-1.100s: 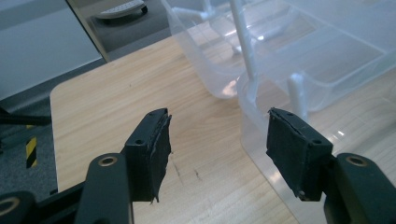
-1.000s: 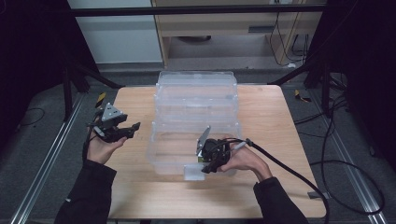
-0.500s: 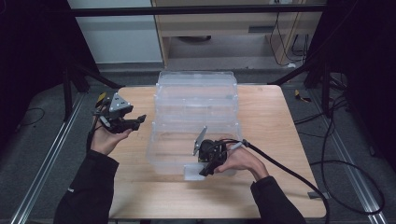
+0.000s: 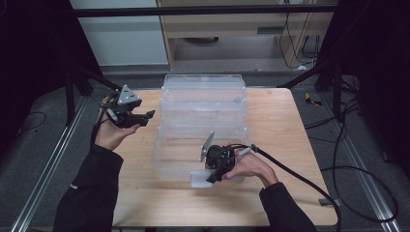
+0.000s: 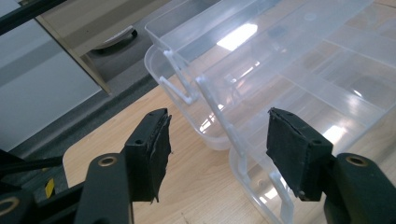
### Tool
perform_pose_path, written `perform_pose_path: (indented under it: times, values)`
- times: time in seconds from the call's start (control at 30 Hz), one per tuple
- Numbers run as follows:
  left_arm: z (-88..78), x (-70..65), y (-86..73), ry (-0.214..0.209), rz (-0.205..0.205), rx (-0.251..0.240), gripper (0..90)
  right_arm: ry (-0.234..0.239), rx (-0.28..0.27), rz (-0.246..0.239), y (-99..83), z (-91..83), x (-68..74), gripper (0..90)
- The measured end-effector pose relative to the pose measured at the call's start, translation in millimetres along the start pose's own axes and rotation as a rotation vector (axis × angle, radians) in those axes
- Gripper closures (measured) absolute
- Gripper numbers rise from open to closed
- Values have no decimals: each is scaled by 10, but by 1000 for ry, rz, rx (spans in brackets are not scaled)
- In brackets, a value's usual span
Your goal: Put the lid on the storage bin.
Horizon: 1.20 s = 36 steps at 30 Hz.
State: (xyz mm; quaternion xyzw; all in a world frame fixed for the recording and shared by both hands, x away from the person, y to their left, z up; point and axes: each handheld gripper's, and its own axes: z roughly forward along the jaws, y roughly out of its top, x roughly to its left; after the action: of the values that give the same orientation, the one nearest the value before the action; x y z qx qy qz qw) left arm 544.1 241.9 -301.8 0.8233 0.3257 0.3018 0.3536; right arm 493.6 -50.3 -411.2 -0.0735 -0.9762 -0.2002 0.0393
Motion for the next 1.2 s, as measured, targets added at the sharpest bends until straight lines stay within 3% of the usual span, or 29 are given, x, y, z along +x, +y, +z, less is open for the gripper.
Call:
perform_pose_path:
  times: [0.57,0.73,1.2]
  values:
    - [247,95,349,-206,216,59,392,-4,-25,-2,-39,-3,26,624]
    - [318,102,420,-257,245,62,408,-3,-28,0,-43,-3,26,625]
    - [470,73,559,-298,349,115,424,3,-34,4,-54,-2,17,624]
